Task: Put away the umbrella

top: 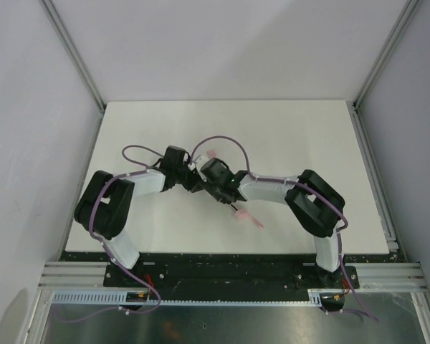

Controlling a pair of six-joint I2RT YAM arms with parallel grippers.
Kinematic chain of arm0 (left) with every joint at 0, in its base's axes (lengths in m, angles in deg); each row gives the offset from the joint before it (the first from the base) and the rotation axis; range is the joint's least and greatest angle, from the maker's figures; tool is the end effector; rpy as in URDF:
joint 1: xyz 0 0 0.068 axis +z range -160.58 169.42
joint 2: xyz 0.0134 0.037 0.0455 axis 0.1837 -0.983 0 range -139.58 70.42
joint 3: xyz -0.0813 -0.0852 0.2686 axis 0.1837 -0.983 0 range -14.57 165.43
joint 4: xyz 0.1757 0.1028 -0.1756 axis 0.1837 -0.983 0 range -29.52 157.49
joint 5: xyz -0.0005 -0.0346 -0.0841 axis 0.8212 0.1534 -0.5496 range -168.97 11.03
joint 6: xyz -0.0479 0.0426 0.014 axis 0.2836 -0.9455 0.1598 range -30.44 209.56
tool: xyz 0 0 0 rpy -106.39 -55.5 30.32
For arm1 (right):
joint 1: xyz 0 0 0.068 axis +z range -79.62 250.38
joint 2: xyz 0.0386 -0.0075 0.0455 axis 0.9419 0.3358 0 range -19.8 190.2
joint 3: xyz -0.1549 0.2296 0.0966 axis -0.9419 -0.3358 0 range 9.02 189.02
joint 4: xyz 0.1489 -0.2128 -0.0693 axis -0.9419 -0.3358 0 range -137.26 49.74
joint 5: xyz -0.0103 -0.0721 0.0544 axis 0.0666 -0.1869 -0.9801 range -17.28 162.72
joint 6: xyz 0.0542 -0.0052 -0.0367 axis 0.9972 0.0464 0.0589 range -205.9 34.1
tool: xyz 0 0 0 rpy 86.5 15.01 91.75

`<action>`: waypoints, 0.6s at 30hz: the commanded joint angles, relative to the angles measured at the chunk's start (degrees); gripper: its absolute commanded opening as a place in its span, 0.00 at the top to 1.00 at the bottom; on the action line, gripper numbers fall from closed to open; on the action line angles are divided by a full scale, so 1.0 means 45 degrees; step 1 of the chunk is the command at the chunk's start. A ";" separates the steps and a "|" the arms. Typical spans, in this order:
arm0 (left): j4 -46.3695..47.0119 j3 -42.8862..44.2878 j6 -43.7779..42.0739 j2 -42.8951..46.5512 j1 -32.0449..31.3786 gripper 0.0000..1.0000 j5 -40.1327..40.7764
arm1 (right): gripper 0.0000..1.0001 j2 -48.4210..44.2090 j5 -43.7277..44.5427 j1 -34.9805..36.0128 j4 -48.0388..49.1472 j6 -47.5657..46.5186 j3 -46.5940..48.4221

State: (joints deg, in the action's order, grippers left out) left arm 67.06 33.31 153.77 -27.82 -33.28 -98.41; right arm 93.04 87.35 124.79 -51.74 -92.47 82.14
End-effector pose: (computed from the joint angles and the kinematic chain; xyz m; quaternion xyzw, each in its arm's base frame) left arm 0.3125 -0.1494 0.1441 -0.2760 0.8884 -0.3428 0.1307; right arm 0.2674 0.3511 0.1643 -0.4382 0.8276 0.0239 0.3499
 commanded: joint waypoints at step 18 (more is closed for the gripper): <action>-0.2393 -0.0748 -0.2579 0.0062 0.0106 0.13 0.0758 | 1.00 0.1621 -1.1162 -0.3993 0.0166 0.2552 -0.1317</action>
State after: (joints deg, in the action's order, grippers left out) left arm 63.61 32.98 145.64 -25.52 -31.90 -96.75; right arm 94.90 44.99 110.10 -43.11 -84.12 79.84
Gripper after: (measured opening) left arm 0.892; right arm 0.398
